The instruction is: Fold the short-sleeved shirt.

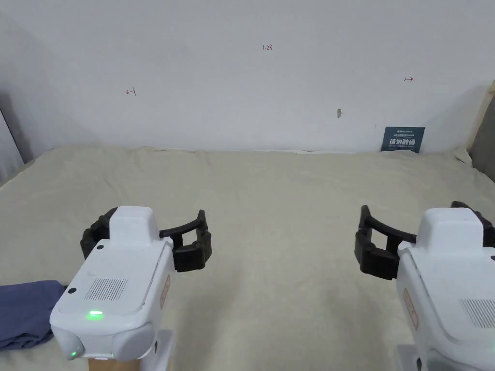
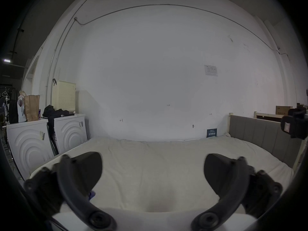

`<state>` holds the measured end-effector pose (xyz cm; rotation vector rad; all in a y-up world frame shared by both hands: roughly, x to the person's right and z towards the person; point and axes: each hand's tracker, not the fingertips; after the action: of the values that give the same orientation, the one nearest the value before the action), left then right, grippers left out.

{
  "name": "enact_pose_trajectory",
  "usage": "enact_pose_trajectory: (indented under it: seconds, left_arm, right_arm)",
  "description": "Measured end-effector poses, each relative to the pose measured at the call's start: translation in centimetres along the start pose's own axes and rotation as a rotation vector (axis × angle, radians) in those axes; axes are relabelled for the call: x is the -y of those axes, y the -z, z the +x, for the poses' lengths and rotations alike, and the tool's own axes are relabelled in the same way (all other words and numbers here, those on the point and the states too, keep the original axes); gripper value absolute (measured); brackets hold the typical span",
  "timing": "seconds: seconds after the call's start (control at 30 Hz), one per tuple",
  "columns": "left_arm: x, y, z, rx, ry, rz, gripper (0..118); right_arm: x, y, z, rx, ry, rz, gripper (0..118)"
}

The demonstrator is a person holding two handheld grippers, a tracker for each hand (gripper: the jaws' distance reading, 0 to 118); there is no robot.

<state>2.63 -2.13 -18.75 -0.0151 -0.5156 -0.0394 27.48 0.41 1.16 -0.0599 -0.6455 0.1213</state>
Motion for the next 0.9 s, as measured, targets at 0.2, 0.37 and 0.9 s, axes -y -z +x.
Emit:
enact_pose_trajectory:
  seconds: [0.2,0.37,0.9]
  left_arm:
    - [-0.02,-0.17,0.2,-0.014,0.01,0.022,118]
    - [0.05,-0.12,0.33,-0.015,0.006,0.02,118]
    - [0.07,-0.2,0.47,-0.012,0.018,0.027,118]
  right_arm:
    - [0.09,-0.14,-0.08,0.017,-0.009,0.019,118]
    - [0.13,-0.08,0.02,0.015,-0.001,0.017,118]
    - [0.03,-0.05,0.12,0.006,0.001,0.023,118]
